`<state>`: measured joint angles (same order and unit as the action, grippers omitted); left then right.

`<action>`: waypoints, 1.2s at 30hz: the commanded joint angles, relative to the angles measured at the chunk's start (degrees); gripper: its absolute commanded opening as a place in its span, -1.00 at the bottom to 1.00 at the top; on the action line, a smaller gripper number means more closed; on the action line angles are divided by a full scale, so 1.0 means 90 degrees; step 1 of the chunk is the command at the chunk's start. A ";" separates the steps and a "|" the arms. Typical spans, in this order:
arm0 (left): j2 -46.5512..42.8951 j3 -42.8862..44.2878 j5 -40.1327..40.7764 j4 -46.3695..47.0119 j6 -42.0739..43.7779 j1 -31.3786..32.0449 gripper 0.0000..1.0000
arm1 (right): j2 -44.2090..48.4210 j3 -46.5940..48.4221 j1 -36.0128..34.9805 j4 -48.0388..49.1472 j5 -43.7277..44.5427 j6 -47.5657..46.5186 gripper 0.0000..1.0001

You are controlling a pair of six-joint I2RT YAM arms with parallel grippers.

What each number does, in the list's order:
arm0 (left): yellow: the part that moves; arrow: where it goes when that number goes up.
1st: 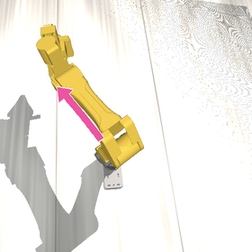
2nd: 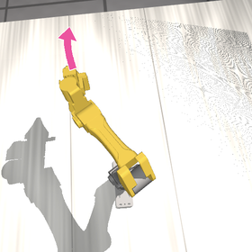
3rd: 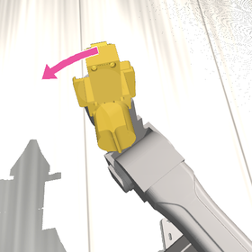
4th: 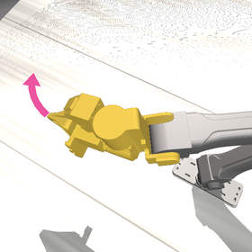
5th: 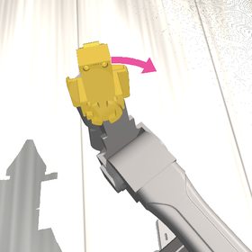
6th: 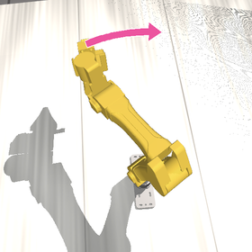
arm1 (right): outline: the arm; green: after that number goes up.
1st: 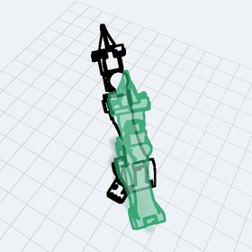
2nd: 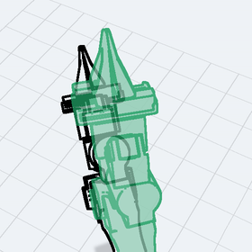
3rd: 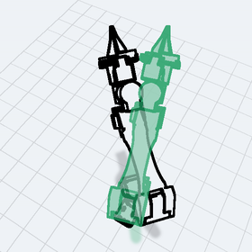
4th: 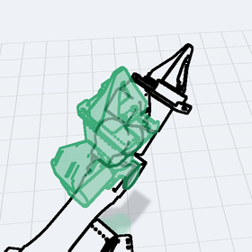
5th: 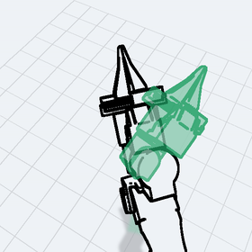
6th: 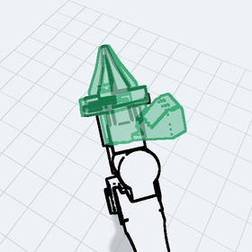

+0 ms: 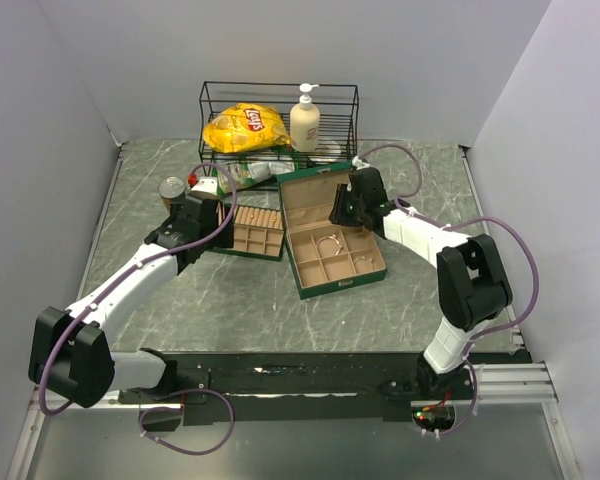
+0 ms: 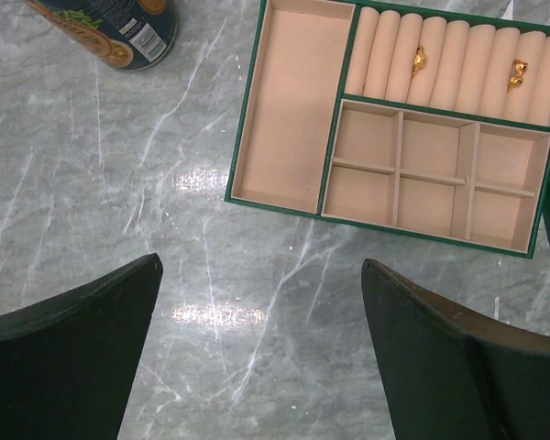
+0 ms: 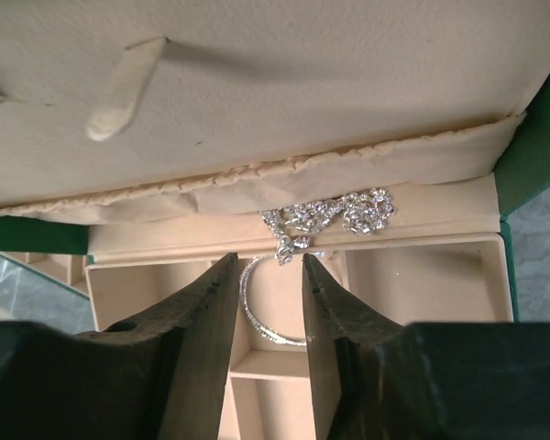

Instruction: Organize the mixed jewelry

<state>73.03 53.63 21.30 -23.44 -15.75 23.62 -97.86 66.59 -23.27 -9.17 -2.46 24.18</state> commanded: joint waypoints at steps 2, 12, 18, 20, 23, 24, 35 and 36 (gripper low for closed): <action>0.0020 0.0155 0.0007 0.0036 0.0031 0.0022 0.93 | -0.0161 0.0433 -0.0071 0.0208 0.0244 0.0028 -0.16; 0.0020 0.0155 0.0026 0.0036 0.0041 0.0022 0.93 | -0.0357 0.0464 -0.0237 0.0061 0.0693 0.0106 -0.20; 0.0039 0.0174 -0.0023 0.0046 0.0041 0.0022 0.93 | -0.0113 0.0082 -0.0354 0.0325 0.0908 0.0223 -0.23; 0.0049 0.0174 -0.0023 0.0036 0.0041 0.0022 0.93 | -0.0122 0.0053 -0.0403 0.0335 0.1064 0.0262 -0.24; 0.0020 0.0155 -0.0003 0.0036 0.0031 0.0022 0.93 | -0.0016 -0.0171 -0.0471 0.0510 0.1230 0.0330 -0.25; 0.0010 0.0155 -0.0003 0.0036 0.0031 0.0022 0.93 | 0.0024 -0.0230 -0.0481 0.0627 0.1288 0.0350 -0.25; 0.0049 0.0165 -0.0013 0.0046 0.0031 0.0022 0.93 | -0.0151 -0.0358 -0.0530 0.0989 0.1631 0.0535 -0.27; 0.0039 0.0165 -0.0003 0.0046 0.0031 0.0022 0.93 | -0.0171 -0.0358 -0.0530 0.0989 0.1631 0.0545 -0.28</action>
<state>73.03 53.63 21.26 -23.46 -15.77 23.62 -99.66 63.37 -27.64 -2.90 9.69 28.12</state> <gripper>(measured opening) 0.963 0.369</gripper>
